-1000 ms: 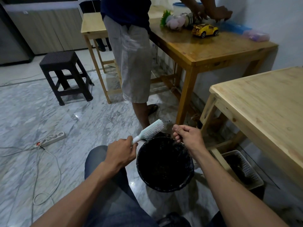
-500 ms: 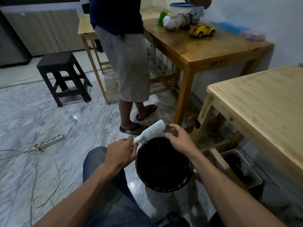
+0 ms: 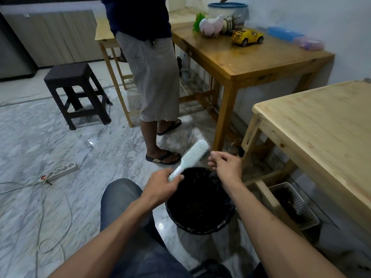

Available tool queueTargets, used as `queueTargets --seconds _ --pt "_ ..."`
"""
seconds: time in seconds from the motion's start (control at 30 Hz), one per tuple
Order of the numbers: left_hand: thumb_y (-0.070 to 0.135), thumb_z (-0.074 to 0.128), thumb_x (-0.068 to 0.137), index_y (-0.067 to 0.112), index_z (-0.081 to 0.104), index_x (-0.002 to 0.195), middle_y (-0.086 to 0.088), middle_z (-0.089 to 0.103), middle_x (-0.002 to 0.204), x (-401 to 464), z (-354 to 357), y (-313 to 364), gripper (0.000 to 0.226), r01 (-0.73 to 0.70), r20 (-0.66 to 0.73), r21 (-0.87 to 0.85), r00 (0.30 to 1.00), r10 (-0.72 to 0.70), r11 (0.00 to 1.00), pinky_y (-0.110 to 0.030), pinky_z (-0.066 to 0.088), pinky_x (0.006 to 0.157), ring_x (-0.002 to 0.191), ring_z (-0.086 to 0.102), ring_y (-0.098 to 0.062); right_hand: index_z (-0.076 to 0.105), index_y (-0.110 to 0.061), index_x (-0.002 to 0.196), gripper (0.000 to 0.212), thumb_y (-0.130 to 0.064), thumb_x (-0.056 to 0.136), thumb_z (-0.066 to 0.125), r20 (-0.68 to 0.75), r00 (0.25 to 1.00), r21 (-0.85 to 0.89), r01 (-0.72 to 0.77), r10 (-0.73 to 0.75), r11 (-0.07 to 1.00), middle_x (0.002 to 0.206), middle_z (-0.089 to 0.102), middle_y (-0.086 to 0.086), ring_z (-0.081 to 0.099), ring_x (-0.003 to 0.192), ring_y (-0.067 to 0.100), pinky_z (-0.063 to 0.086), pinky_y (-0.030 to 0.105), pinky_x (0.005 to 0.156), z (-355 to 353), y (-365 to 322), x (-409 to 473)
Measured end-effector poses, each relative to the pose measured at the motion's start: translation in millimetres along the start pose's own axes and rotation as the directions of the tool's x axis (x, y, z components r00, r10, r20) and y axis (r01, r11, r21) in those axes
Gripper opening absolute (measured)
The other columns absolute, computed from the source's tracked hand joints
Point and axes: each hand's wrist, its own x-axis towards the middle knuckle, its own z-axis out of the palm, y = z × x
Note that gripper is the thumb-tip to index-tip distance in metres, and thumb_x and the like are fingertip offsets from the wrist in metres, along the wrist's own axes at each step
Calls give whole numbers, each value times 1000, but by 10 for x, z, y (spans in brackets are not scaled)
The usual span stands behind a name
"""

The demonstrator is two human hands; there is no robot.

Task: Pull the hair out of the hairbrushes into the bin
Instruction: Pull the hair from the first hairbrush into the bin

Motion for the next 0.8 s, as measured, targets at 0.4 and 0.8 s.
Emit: queueTargets --seconds 0.4,0.8 --pt "44 59 90 16 59 77 3 54 57 49 -80 18 31 -133 -111 129 983 147 983 -33 31 46 50 49 -14 51 -30 133 51 -66 101 32 298 952 13 -75 68 997 120 61 -1 72 86 21 60 35 66 -27 -96 -52" --pt "46 52 88 20 57 80 3 47 50 11 -141 -166 27 -198 -173 272 953 250 942 -29 26 43 46 47 -21 77 -4 82 25 -29 86 78 361 933 77 -26 -3 997 61 64 0 53 51 7 48 17 49 -79 -75 -43"
